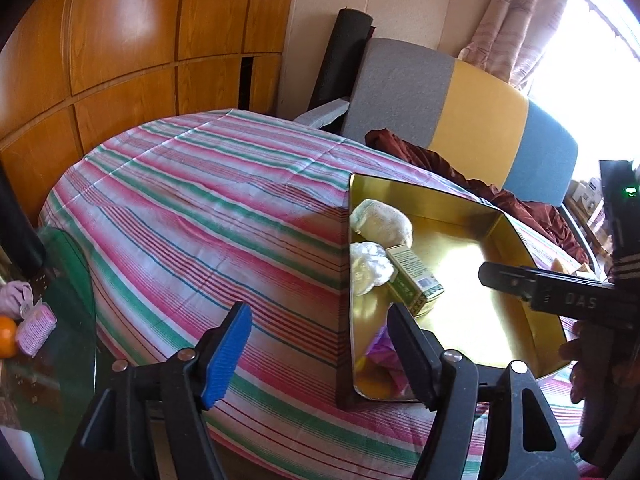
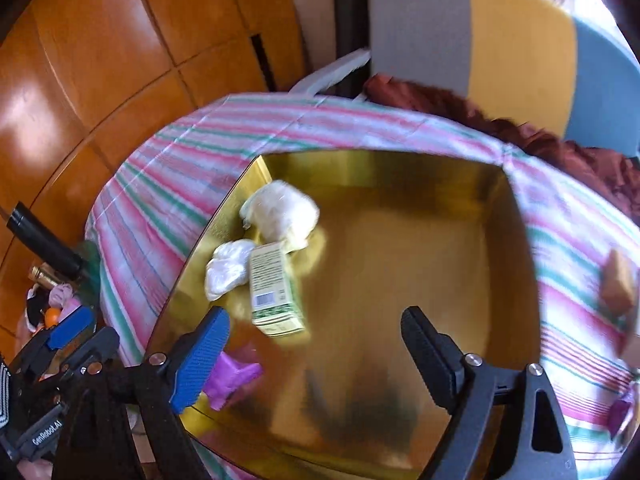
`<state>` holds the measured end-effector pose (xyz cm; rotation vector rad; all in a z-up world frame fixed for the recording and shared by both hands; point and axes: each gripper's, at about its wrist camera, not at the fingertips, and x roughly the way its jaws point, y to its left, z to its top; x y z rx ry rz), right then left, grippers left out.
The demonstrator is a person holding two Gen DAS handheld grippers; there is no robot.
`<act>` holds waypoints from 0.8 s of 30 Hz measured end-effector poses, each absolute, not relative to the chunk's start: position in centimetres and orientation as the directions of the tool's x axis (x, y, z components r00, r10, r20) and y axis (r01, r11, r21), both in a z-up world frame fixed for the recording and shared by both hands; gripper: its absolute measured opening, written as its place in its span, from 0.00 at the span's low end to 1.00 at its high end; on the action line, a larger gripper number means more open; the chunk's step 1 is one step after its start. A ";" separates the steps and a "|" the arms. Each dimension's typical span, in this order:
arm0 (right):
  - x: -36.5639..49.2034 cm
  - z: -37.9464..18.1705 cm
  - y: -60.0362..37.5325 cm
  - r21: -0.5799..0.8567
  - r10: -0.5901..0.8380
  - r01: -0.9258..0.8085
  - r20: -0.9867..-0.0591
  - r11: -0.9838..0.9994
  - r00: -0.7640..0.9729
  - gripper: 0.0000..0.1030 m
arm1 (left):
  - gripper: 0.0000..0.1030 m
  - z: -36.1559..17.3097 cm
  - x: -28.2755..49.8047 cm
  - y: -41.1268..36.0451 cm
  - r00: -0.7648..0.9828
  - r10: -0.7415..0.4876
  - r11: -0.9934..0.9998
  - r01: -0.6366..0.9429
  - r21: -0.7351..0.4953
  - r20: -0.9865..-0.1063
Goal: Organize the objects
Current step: 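Lower the green-and-white box into the gold tray and open the right gripper, then move both grippers back toward the remaining pile of items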
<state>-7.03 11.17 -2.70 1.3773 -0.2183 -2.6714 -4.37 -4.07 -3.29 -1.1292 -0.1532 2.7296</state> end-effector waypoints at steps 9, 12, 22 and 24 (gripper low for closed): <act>-3.3 -0.3 17.5 0.157 -0.054 -0.099 -0.752 -0.983 -0.657 1.00 | 0.74 -1.7 -3.4 -1.1 -0.706 0.238 -0.969 -0.219 -0.114 -0.667; -1.7 0.4 20.3 0.162 -0.021 -0.147 -0.737 -0.976 -0.676 1.00 | 0.74 -1.3 -3.0 0.1 -0.703 0.254 -0.963 -0.249 -0.104 -0.665; 4.2 1.0 32.3 0.187 0.149 -0.412 -0.739 -0.892 -0.658 1.00 | 0.76 -0.5 -1.8 5.1 -0.677 0.314 -0.930 -0.361 -0.071 -0.666; 5.4 0.7 34.9 0.190 0.188 -0.475 -0.747 -0.859 -0.637 1.00 | 0.76 -0.4 -1.6 6.2 -0.670 0.327 -0.920 -0.387 -0.063 -0.666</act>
